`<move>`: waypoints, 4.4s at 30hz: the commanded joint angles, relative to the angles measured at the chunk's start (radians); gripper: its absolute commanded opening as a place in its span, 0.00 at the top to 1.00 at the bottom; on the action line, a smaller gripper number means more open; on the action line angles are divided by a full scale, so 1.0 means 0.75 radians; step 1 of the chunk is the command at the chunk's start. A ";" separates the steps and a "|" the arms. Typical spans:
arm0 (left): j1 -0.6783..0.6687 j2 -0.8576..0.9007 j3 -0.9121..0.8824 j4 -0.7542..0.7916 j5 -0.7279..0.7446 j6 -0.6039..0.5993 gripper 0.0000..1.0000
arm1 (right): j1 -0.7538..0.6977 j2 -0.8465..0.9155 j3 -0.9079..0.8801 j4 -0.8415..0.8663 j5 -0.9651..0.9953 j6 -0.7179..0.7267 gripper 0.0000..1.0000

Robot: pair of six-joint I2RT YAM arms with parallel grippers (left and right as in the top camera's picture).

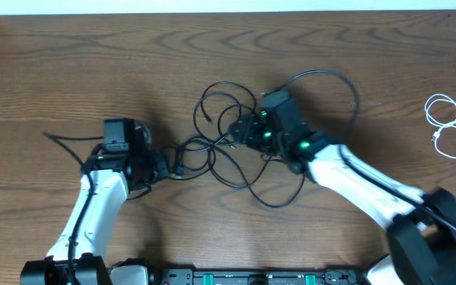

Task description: Untangle cables

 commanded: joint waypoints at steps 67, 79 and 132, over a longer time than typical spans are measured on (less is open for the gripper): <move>0.331 0.094 0.007 -0.106 -0.168 -0.246 0.92 | -0.054 -0.146 0.053 -0.883 0.830 -0.793 0.99; 0.599 0.093 0.007 -0.260 -0.359 -0.623 0.93 | -0.189 -0.158 0.053 -1.029 1.121 -0.570 0.99; 0.164 0.094 -0.032 0.052 0.238 -0.068 0.21 | 0.086 0.210 0.052 0.133 -0.103 -0.364 0.34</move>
